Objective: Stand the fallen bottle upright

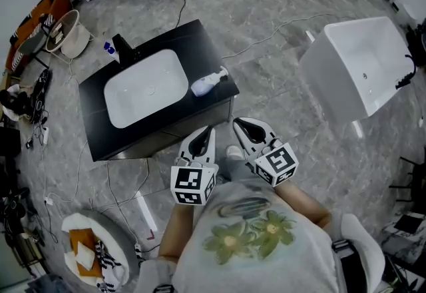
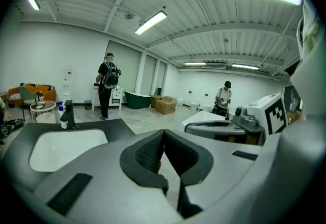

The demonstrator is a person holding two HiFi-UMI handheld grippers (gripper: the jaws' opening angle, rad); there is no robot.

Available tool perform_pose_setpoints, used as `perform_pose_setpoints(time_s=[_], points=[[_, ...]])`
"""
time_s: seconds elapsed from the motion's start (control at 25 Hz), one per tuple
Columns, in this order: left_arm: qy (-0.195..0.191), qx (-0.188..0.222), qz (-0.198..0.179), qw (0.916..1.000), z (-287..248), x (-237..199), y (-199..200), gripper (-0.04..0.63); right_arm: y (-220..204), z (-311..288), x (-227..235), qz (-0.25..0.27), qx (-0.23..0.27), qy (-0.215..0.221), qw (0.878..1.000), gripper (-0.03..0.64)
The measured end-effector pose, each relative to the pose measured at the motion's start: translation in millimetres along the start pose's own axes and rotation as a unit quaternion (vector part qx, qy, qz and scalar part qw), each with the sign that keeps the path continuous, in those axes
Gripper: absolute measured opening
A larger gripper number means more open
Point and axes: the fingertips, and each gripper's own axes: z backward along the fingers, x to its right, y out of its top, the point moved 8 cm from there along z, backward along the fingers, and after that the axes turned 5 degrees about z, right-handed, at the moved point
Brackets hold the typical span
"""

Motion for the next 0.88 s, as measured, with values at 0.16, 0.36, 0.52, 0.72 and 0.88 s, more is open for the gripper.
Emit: perform_pose_setpoints(time_s=[0.16, 0.36, 0.52, 0.72, 0.88], points=[[0.008, 0.008, 0.001, 0.9999, -20.5, -7.2, 10.5, 0.018, 4.6, -17.8, 20.1, 0.007, -0.002, 0.010, 1.000, 0.044], [0.019, 0.010, 0.005, 0.9998, -48.9, -12.5, 19.6, 0.018, 10.8, -34.5, 47.1, 0.015, -0.006, 0.022, 1.000, 0.044], [0.028, 0.003, 0.008, 0.9996, -69.2, -14.3, 21.9, 0.018, 11.5, -42.6, 67.6, 0.018, -0.015, 0.032, 0.999, 0.044], [0.050, 0.007, 0.020, 0.9985, -95.7, -15.5, 18.3, 0.018, 6.7, -53.0, 95.2, 0.019, -0.021, 0.043, 0.999, 0.044], [0.064, 0.007, 0.036, 0.9973, -114.0, -16.4, 17.7, 0.018, 4.6, -64.0, 112.6, 0.017, -0.028, 0.053, 0.998, 0.044]])
